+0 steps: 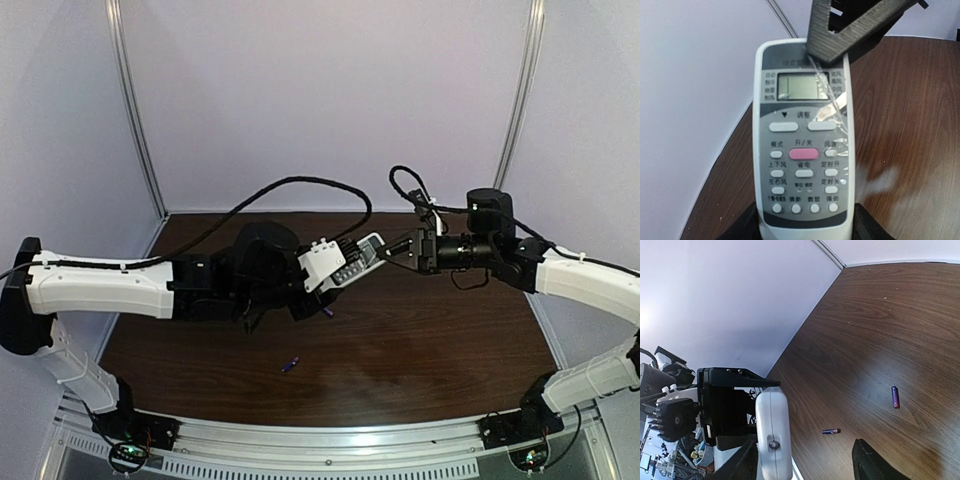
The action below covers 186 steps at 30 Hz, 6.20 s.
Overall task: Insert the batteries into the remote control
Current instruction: Pass from the left arm to the right, then pass from the right arm to the left, then pass from the left arm to the right
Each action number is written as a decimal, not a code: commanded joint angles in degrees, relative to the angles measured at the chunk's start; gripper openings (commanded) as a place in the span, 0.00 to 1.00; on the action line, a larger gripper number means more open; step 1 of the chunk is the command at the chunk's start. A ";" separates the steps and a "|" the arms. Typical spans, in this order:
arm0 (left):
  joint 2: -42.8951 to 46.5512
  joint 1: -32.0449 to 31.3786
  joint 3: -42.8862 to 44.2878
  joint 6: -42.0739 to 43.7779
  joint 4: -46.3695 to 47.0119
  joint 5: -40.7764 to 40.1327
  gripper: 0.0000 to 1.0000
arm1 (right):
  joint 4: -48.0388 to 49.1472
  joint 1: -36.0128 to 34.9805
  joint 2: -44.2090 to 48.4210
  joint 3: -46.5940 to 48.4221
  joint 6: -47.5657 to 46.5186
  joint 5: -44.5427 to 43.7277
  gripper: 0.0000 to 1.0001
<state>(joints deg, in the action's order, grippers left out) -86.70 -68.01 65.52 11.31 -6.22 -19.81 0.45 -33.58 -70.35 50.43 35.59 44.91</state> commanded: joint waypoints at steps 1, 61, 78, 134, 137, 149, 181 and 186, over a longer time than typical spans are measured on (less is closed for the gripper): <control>0.15 -1.23 0.58 2.40 4.33 -1.41 0.27 | 2.15 -1.12 -1.54 2.01 0.61 0.97 0.60; 5.21 10.11 0.57 -19.20 8.75 57.29 0.35 | -13.73 -2.45 7.64 12.58 -28.20 16.93 0.00; 6.79 10.09 -2.17 -19.34 14.09 55.62 0.00 | -15.71 -2.45 7.87 13.10 -28.37 12.19 0.53; -4.37 -5.88 -16.19 53.48 58.26 -27.29 0.00 | 9.25 -3.01 5.25 -1.11 29.06 -10.92 0.78; -5.51 -5.99 -15.50 54.11 58.66 -27.68 0.00 | 12.78 -3.40 4.56 -3.05 32.60 -11.77 0.70; -12.29 -7.57 -14.33 67.34 71.19 -31.12 0.00 | 21.71 -4.02 1.27 -5.31 38.60 -13.55 0.58; -18.60 -8.50 -12.34 76.20 79.25 -34.35 0.24 | 26.77 -5.42 0.08 -9.30 40.31 -16.76 0.00; -17.91 -8.53 -13.37 75.86 80.43 -35.29 0.53 | 26.11 -3.34 1.36 -9.13 37.87 -15.26 0.00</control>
<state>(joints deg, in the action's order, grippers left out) -104.68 -76.18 52.40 87.26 69.28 -53.19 26.09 -38.41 -71.22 41.71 76.55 29.89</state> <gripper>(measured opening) 0.474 0.165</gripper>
